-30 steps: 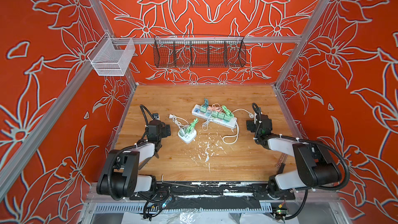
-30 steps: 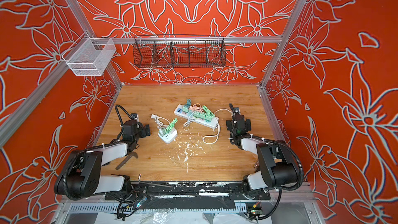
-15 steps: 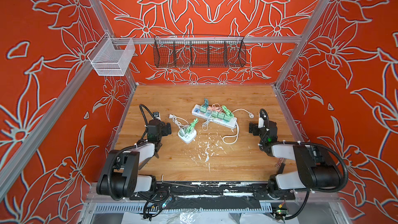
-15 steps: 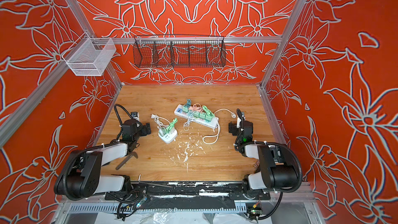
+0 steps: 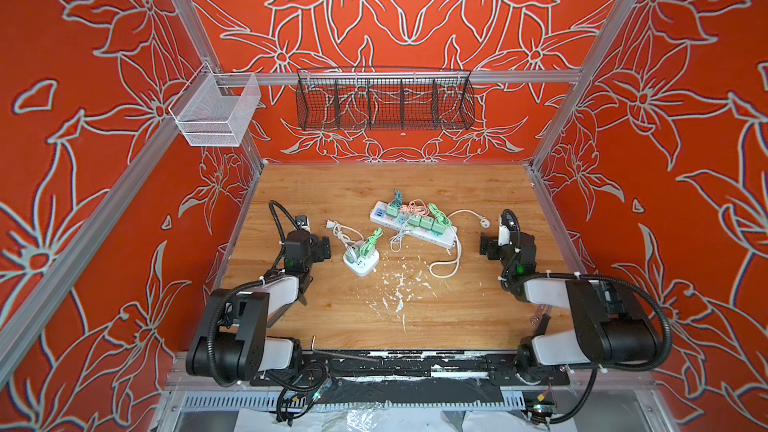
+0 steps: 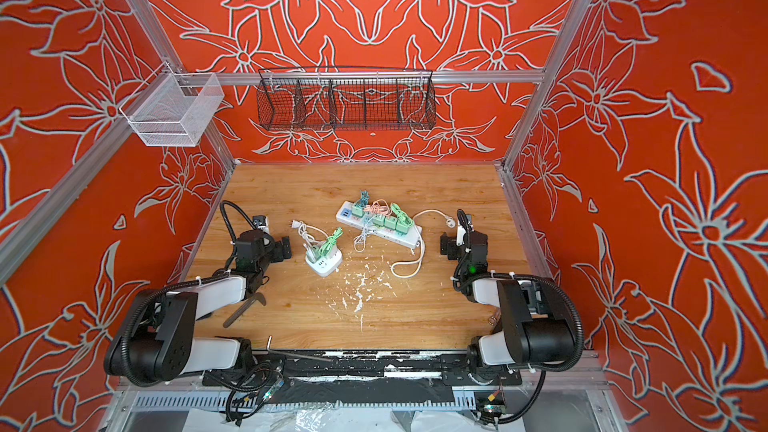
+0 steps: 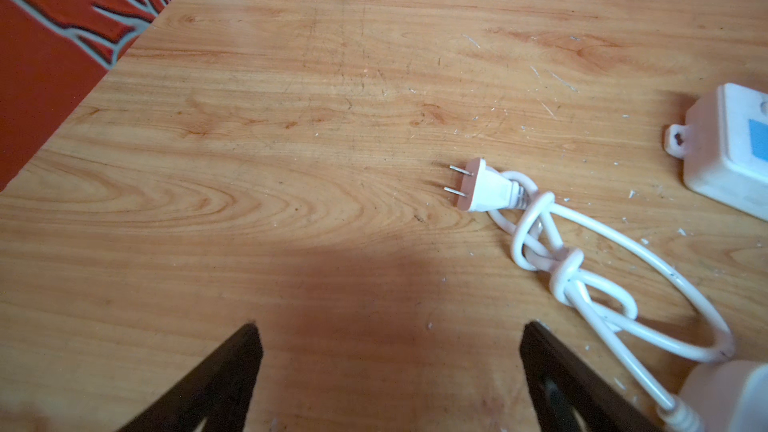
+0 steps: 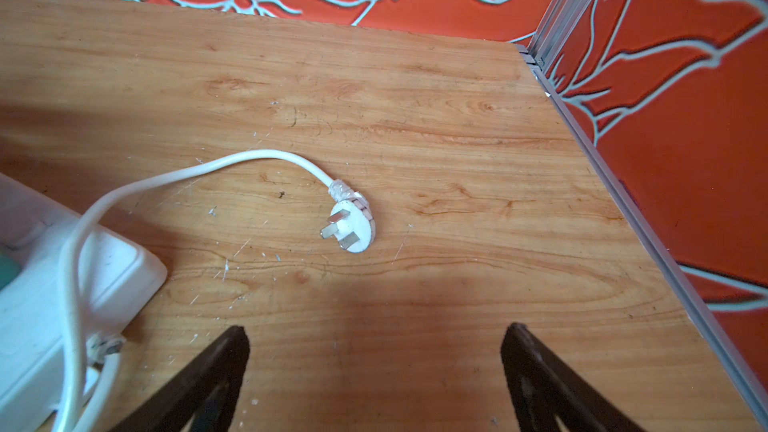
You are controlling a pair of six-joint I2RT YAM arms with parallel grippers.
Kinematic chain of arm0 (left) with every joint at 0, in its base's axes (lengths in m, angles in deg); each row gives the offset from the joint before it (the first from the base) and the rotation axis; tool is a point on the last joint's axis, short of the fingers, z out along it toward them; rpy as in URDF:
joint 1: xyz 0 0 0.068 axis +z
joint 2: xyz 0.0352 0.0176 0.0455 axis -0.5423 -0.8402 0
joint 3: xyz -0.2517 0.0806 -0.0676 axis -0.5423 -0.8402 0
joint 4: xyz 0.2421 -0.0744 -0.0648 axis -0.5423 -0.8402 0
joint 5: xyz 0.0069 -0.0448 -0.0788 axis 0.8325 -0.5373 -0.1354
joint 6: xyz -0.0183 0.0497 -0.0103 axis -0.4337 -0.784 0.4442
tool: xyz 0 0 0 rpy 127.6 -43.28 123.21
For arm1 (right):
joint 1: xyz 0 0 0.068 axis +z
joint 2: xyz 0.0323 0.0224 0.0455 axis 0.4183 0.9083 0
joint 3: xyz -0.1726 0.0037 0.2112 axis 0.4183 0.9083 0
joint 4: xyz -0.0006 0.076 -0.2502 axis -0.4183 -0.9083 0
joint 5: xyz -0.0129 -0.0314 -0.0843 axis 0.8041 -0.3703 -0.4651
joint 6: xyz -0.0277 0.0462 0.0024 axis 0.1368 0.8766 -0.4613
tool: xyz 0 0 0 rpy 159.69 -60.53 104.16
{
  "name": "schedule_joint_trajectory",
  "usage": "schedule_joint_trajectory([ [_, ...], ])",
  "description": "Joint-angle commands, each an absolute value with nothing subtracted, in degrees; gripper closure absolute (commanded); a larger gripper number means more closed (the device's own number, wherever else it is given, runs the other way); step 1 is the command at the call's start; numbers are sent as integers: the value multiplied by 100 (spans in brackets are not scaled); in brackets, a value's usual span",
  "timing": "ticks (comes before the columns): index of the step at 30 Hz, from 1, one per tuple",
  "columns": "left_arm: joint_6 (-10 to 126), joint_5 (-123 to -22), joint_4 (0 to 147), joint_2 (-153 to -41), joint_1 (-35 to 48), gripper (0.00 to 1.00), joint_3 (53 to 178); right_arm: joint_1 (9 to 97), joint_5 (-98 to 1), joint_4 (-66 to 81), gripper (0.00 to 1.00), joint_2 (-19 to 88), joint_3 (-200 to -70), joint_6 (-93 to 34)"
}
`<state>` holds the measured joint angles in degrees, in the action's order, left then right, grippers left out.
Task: Insert the plug
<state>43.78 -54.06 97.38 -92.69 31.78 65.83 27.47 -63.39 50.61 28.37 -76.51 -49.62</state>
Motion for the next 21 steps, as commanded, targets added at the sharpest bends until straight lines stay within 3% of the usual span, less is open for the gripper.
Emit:
schedule_joint_trajectory([
  [1,4317,-5431,9892,-9182,3220,3,6598,2729,-6266,5095,3,2780,-7703,-4876],
  [19,4317,-5431,9890,-9186,3213,3,6598,2734,-6259,5131,3,2781,-7689,-4885],
  [21,4317,-5431,9888,-9186,3218,3,6598,2727,-5616,5400,2,2720,-7483,-5117],
])
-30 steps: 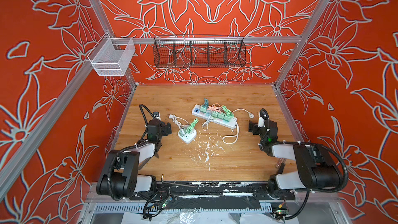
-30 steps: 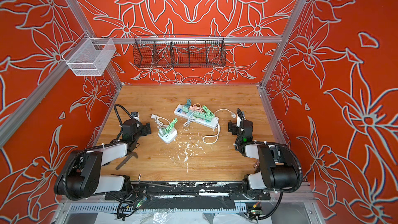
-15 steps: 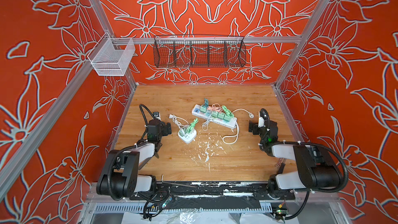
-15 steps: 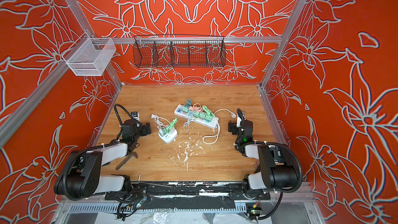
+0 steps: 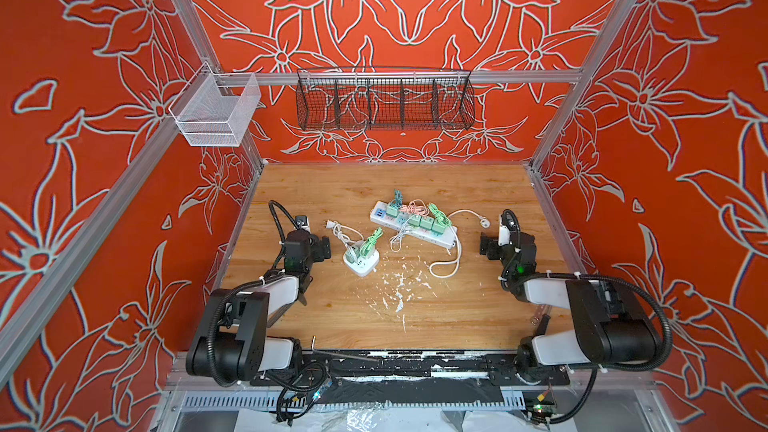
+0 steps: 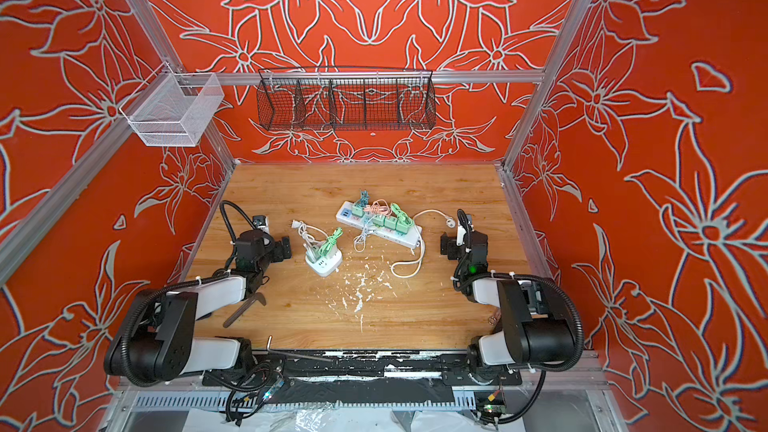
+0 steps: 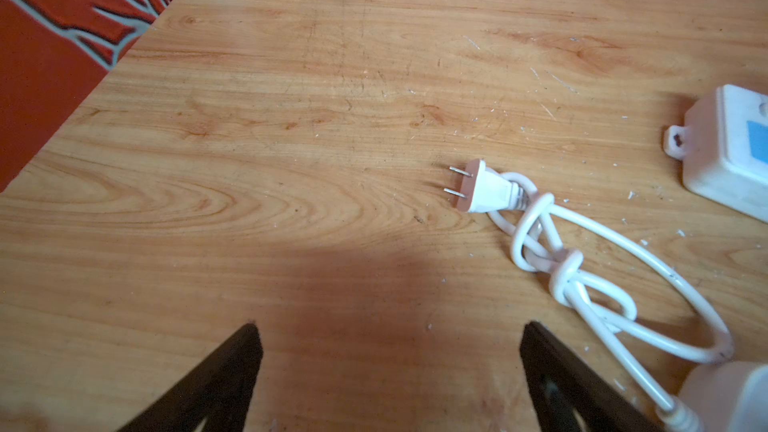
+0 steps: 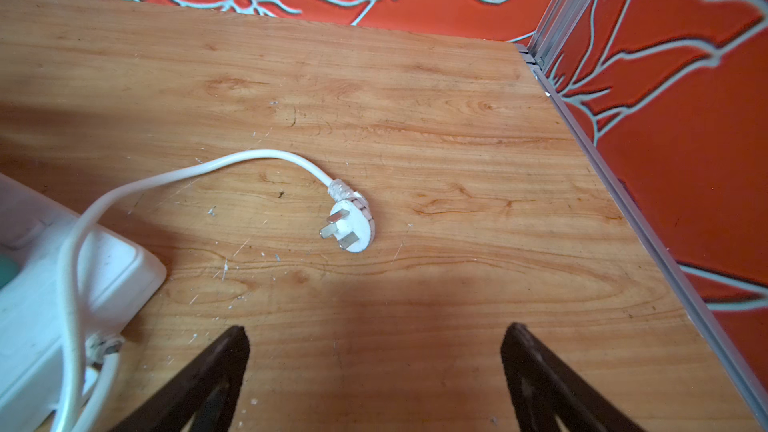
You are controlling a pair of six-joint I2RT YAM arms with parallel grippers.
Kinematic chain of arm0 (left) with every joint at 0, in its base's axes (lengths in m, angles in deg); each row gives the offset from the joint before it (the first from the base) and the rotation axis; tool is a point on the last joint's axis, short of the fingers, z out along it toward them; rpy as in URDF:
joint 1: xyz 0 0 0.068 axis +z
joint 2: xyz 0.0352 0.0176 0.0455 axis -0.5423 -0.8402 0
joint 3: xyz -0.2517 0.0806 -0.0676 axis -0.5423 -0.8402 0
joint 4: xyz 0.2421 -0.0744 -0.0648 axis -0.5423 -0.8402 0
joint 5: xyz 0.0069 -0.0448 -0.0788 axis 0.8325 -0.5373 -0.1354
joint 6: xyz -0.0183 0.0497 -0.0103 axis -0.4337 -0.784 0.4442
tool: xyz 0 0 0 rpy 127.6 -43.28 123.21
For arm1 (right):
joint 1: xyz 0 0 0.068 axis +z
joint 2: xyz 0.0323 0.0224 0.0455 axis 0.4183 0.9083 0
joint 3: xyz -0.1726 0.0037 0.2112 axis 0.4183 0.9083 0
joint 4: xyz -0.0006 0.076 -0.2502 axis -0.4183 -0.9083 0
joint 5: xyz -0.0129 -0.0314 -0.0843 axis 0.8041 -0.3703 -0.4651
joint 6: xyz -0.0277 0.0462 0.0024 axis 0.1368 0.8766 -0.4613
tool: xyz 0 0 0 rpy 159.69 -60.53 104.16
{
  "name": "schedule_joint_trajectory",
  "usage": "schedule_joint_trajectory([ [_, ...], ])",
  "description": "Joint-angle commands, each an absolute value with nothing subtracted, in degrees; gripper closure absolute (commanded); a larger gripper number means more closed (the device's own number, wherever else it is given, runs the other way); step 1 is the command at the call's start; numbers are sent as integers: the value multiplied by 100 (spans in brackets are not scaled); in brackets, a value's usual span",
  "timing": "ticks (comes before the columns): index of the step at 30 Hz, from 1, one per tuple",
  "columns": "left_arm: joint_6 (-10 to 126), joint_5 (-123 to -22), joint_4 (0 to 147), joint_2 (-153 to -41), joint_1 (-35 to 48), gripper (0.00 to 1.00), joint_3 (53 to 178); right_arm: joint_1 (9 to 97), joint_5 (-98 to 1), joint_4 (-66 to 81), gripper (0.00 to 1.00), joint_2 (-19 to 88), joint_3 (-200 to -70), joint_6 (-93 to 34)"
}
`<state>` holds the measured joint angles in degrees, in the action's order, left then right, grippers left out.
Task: Insert the plug
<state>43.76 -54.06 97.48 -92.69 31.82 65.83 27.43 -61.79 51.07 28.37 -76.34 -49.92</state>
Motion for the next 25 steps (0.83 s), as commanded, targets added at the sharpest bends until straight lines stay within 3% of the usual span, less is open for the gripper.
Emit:
schedule_joint_trajectory([
  [1,4317,-5431,9884,-9184,3214,3,6598,2725,-5151,5782,2,2647,-7224,-5343],
  [6,4317,-5431,9891,-9183,3213,3,6599,2708,-4822,6220,2,2560,-6955,-5454],
  [13,4317,-5443,9887,-9192,3216,3,6606,2631,-5681,5216,3,2765,-7629,-4986],
  [25,4317,-5475,9865,-9199,3222,3,6619,2631,-5703,5228,2,2754,-7618,-4992],
])
